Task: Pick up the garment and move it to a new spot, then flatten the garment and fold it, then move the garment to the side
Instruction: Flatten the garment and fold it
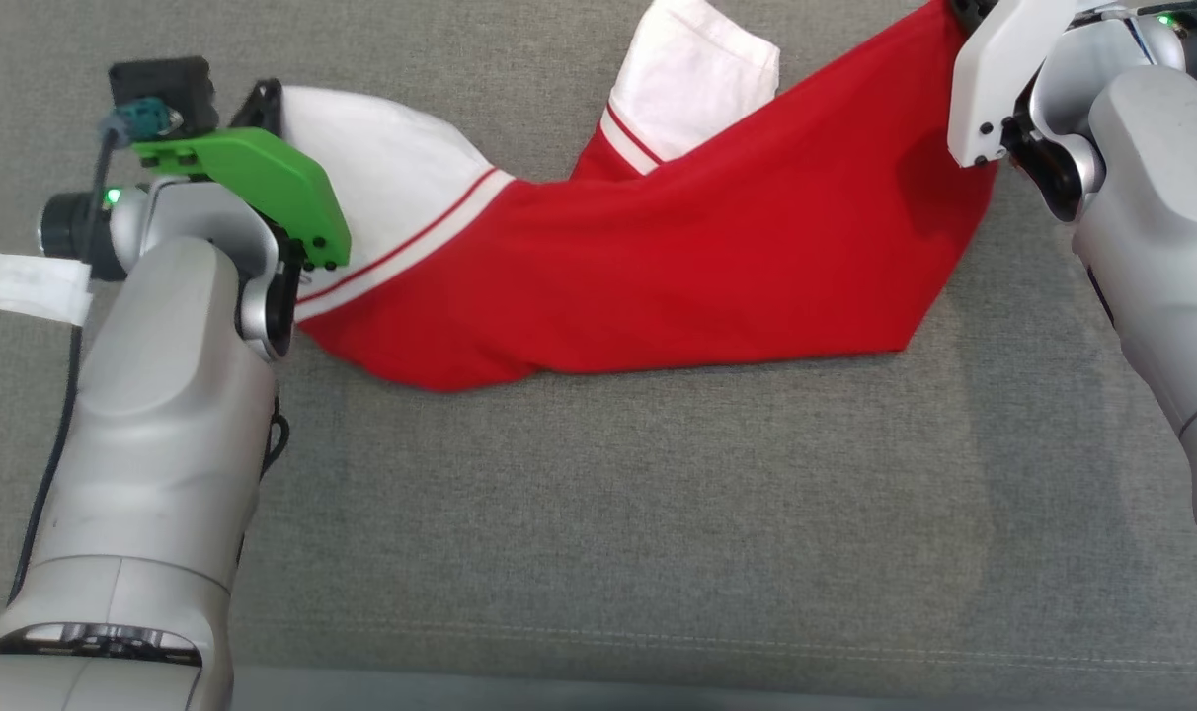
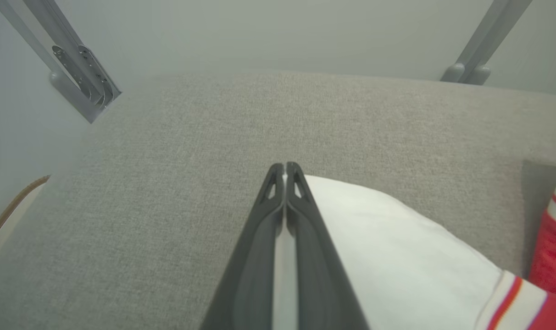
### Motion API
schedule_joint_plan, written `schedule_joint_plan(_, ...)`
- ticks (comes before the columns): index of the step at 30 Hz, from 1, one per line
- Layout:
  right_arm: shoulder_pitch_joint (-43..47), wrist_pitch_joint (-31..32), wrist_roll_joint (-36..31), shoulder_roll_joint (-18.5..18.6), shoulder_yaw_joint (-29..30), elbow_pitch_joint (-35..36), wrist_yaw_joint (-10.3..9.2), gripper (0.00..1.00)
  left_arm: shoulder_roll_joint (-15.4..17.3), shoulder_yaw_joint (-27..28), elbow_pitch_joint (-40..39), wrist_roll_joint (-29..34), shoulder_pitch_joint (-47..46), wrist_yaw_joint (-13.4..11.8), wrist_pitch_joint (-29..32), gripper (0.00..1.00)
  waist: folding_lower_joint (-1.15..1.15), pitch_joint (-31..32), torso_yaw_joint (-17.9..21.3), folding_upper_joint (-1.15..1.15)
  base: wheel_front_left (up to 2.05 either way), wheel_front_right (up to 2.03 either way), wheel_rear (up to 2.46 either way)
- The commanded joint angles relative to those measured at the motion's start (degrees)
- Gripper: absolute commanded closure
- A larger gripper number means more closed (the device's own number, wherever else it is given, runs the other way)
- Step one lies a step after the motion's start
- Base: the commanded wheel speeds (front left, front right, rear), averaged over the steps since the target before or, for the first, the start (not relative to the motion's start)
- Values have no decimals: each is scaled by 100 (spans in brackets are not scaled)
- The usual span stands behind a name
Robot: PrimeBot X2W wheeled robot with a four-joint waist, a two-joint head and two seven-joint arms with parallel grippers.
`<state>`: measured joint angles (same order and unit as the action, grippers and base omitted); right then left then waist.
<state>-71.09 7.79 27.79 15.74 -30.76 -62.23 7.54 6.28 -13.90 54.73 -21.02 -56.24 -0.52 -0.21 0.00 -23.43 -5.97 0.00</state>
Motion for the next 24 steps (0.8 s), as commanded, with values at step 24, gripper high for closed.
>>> schedule_joint_plan(24, -2763, -2161, -1138, -584, 551, -310, -10, 100, 1073, 137, -1638, -298, -3388, 760, -970, 100, 0, -755, 1325, 0, 0, 0, 0)
